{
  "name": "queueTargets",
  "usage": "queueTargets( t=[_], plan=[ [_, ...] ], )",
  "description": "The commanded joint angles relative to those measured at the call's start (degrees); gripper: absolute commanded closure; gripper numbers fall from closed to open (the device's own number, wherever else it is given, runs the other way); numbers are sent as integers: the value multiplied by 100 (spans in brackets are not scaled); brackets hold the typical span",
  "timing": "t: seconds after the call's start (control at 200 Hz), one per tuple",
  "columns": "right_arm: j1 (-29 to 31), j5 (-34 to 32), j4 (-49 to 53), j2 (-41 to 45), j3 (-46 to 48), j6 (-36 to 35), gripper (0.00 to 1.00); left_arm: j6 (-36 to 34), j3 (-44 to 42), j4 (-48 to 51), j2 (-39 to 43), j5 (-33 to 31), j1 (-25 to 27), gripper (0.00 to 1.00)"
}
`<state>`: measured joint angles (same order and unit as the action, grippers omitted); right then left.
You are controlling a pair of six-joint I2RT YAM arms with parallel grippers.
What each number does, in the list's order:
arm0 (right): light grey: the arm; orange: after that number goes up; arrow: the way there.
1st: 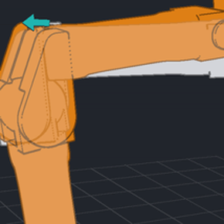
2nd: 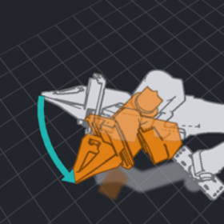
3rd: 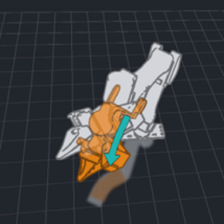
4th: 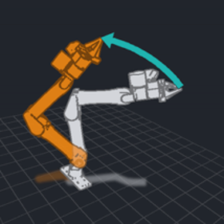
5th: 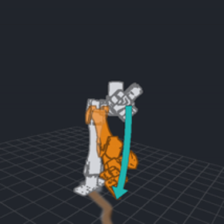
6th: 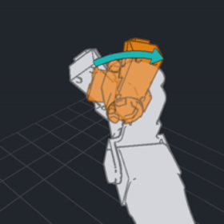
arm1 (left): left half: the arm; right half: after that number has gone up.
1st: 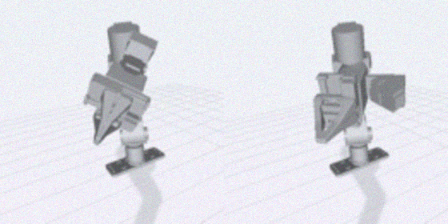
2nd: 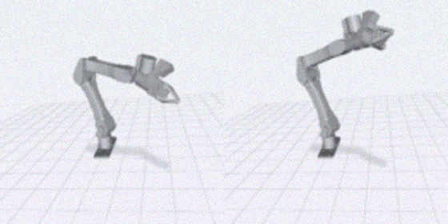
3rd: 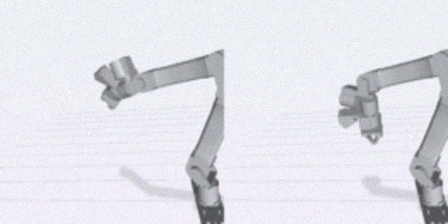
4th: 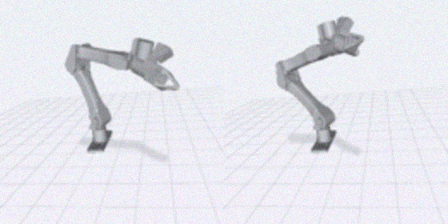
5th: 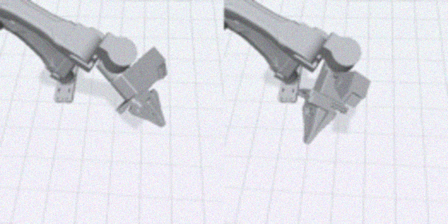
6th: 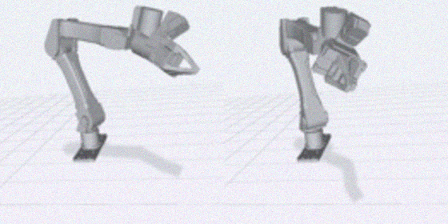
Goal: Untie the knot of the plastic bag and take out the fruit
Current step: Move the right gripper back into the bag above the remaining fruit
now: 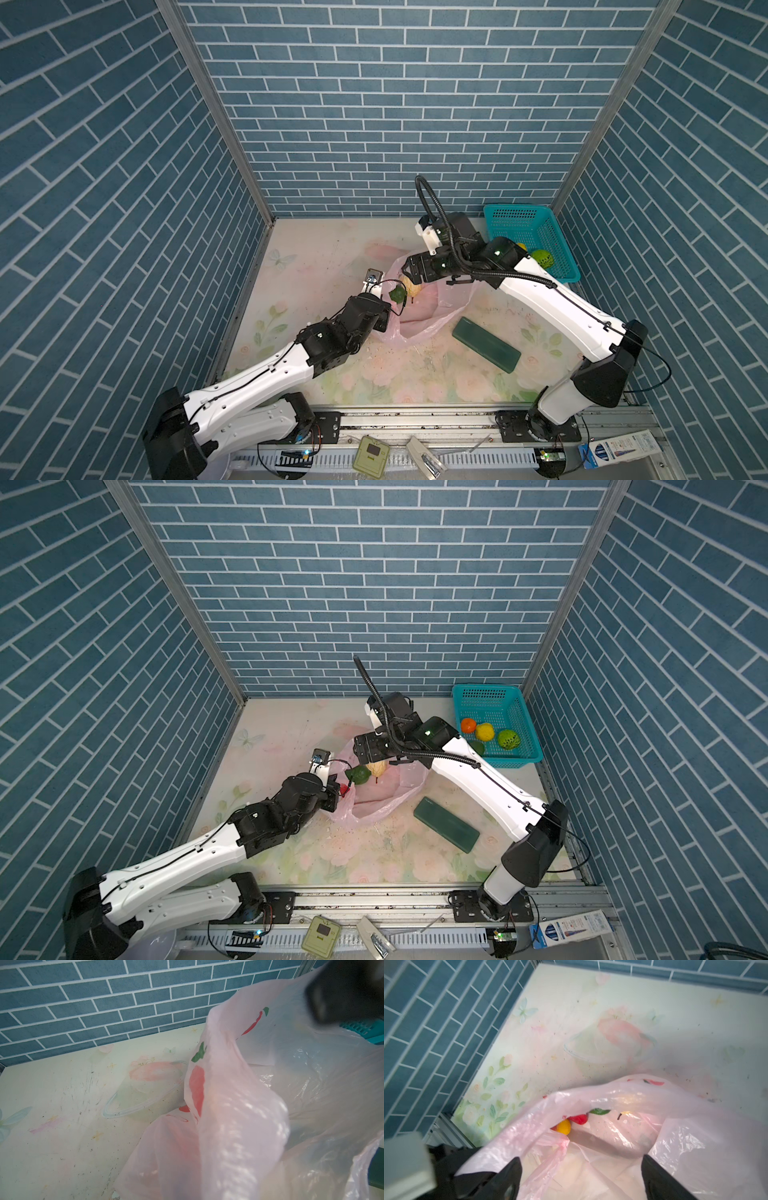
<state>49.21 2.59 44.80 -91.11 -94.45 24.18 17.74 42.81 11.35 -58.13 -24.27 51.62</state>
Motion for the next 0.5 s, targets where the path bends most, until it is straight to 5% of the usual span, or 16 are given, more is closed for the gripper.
queueTargets(
  t=[0.0, 0.495],
  plan=[
    [110, -215, -450, 282, 648, 181, 12, 7, 17, 48, 4, 62, -94, 100],
    [248, -423, -2570, 481, 3055, 374, 22, 28, 187, -37, -131, 300, -328, 100]
  ],
)
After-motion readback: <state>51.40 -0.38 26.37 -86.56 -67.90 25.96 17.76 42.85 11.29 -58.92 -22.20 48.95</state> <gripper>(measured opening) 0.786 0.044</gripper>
